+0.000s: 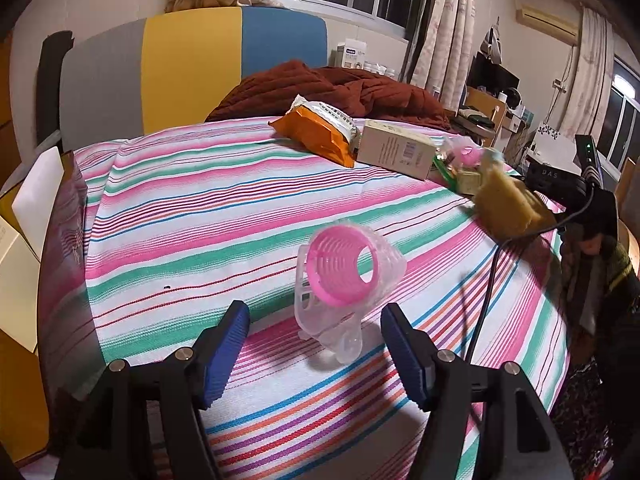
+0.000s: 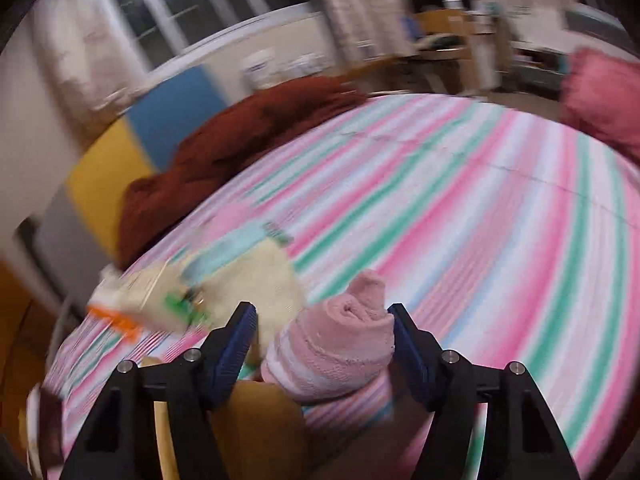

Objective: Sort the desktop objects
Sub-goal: 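Grasp the pink sock with the right tool while the left tool holds the roller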

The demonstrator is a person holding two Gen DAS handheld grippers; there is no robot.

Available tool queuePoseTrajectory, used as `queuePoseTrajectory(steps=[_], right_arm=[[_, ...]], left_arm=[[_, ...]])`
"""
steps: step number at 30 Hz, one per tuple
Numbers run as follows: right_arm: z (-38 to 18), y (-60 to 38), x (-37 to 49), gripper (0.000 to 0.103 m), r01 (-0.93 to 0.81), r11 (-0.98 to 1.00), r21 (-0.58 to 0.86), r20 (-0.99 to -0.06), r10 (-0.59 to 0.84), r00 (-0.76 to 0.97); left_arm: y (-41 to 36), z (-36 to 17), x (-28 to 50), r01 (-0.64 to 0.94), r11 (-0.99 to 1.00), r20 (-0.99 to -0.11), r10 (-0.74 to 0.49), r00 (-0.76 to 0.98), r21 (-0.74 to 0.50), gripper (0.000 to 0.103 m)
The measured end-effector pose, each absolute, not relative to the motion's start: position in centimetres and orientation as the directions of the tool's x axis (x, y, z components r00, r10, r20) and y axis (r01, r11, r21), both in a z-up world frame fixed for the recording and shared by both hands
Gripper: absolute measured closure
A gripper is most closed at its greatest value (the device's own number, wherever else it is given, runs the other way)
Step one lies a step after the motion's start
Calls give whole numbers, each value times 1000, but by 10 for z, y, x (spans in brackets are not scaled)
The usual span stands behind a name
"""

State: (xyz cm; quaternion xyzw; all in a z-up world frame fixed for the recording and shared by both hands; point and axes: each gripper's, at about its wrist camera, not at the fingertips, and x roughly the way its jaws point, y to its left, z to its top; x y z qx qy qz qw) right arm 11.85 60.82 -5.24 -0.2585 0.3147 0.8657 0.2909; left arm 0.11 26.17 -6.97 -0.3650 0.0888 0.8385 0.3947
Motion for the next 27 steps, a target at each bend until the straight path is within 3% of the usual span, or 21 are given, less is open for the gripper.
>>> queuePoseTrajectory(steps=[5, 10, 16, 22, 27], right_arm=[[-51, 580, 108, 34, -487, -687, 540, -547, 153, -823], [-46, 535, 90, 34, -364, -768, 527, -533, 35, -846], [-37, 497, 93, 32, -304, -851, 428, -538, 30, -843], [-19, 497, 114, 29, -252, -858, 447, -473, 12, -881], [-4, 474, 120, 28, -111, -865, 489, -406, -113, -907]], left_arm=[[261, -70, 1, -725, -673, -679, 602, -420, -148, 34], [260, -70, 2, -723, -673, -676, 606, -420, -154, 34], [256, -71, 2, -722, -671, -669, 615, -418, -166, 34], [254, -71, 3, -720, -671, -664, 622, -415, -178, 34], [254, -71, 3, -719, -671, -662, 623, -416, -179, 34]])
